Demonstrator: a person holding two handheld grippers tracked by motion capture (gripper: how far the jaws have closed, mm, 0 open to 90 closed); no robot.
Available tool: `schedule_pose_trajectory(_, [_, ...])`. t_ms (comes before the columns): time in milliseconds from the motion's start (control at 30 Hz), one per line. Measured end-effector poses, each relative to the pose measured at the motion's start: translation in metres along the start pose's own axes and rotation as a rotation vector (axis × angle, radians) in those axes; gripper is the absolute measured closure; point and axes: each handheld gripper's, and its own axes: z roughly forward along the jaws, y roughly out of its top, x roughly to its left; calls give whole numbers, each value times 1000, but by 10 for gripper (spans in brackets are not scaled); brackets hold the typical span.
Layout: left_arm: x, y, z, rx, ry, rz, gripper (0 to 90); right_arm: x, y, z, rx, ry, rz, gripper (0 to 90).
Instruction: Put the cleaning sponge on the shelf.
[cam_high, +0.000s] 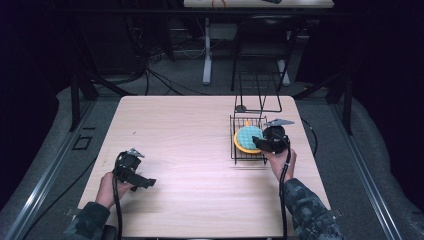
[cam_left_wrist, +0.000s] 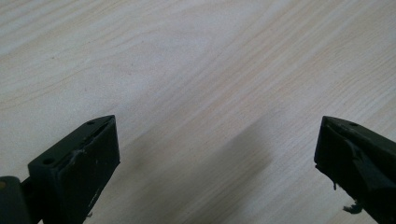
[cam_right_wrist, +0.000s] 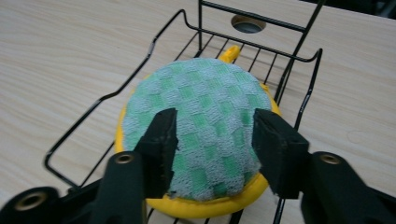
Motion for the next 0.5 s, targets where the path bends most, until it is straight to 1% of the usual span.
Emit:
schedule_pose_trajectory(33, [0,0,0,0,0,0,2,2,1,-5,1,17,-2,415])
schedule_pose_trajectory(67, [-1,0,0,0,-1,2,2,2,1,-5,1,17,-2,415])
schedule_pose_trajectory(100, [-1,1,0,0,-3,-1,2,4,1,-11,-3,36,-22,364])
schedule_pose_trajectory(133, [-1,1,0,1,-4,0,2,4,1,-11,-3,36,-22,364])
schedule_pose_trajectory(167, [-1,1,1,1,-2,4,2,4,2,-15,0,44,-35,338])
schedule_pose_trajectory(200, [-1,2,1,0,2,3,2,5,2,-18,5,53,-29,312])
schedule_pose_trajectory(267, [-1,3,1,1,-3,8,2,7,2,-25,3,62,-29,239])
schedule_pose_trajectory(300, [-1,4,2,1,-5,6,2,8,2,-31,-9,60,-41,202])
schedule_pose_trajectory(333, [-2,5,3,4,-8,10,2,8,3,-34,-3,68,-43,169])
schedule_pose_trajectory(367, [-2,5,3,4,-8,10,1,8,3,-34,-3,68,-43,169])
schedule_pose_trajectory(400, [-2,5,3,3,-9,14,1,8,3,-37,3,70,-36,148])
schedule_pose_trajectory(433, [-2,6,3,4,-9,19,1,9,2,-43,8,85,-44,133])
schedule_pose_trajectory(500, [-2,7,3,5,-12,22,1,10,0,-48,15,95,-45,104])
